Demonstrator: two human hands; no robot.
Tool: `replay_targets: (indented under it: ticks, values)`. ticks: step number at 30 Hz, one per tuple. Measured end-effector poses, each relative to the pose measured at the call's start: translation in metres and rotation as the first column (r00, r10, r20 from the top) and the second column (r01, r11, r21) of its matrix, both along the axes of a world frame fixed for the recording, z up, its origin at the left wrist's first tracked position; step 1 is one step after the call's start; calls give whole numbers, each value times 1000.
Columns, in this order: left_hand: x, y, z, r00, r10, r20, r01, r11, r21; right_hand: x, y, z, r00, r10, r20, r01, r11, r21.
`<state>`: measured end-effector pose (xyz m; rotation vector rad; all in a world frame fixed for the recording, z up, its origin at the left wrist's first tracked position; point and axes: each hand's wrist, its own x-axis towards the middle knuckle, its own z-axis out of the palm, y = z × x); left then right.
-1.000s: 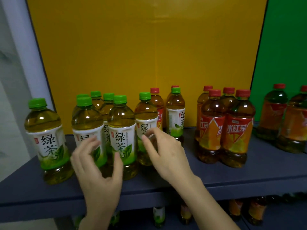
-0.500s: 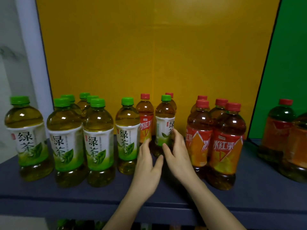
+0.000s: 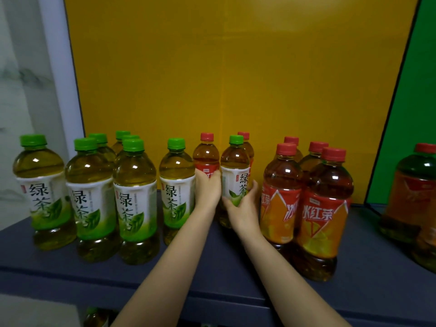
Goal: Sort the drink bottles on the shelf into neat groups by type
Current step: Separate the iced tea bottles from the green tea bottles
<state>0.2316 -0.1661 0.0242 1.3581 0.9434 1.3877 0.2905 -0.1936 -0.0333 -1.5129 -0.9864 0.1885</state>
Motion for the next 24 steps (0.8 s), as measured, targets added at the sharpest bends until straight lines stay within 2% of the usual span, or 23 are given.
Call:
replay_targets:
  ticks: [7,12,15,20,24]
  values:
    - [6,22,17,993,-29,112,52,976,-209,1,0,-2,998,36,-49,-35,999,19]
    - [10,31,32,975,-48,218,111,952,-287,1,-7,0,999,46,24,-46,998,-34]
    - [13,39,40,977,4,214,66,945,-319,-1,-11,-1,997,26,72,-23,999,-47]
    - [16,45,64,982,72,175,-25,967,-254,-7,-16,-4,989,2,151,10,997,-75]
    - [17,44,96,998,51,-23,-53,996,-70,-9,-19,-6,981,-12,193,28,996,-82]
